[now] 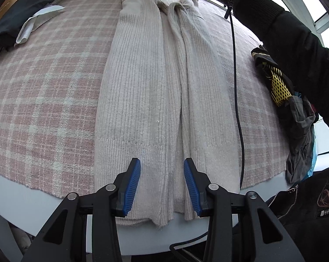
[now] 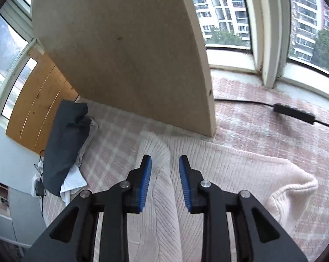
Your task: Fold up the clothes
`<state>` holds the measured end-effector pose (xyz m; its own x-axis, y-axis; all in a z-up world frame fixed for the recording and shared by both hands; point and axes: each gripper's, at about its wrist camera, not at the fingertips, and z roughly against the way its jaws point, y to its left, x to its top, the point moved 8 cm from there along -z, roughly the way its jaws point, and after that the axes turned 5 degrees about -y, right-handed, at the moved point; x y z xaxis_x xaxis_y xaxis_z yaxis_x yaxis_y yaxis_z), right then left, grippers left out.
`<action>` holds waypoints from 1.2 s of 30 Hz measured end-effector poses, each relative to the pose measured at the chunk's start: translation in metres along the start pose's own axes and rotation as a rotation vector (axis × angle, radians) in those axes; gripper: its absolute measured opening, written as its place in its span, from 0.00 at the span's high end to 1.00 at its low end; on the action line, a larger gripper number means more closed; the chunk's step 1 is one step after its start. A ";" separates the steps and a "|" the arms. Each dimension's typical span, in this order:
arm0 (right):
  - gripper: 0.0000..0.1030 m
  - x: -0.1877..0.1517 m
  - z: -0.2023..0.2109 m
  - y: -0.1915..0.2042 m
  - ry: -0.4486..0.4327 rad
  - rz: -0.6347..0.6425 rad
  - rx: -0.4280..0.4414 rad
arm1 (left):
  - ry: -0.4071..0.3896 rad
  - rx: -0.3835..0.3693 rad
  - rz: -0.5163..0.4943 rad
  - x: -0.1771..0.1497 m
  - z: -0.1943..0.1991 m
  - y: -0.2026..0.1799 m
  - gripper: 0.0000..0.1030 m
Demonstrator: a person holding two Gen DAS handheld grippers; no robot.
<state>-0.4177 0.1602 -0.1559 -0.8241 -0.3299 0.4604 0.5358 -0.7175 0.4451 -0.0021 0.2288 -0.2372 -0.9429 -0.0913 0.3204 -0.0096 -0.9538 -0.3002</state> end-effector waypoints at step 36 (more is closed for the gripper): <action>0.89 -0.019 -0.013 0.019 0.016 0.167 -0.135 | -0.016 -0.002 0.001 -0.004 0.014 0.001 0.62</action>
<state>-0.3939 0.1446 -0.1659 -0.7296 -0.4597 0.5063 0.6363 -0.7277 0.2562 0.0063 0.2247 -0.2264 -0.9374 -0.0971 0.3343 -0.0090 -0.9532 -0.3021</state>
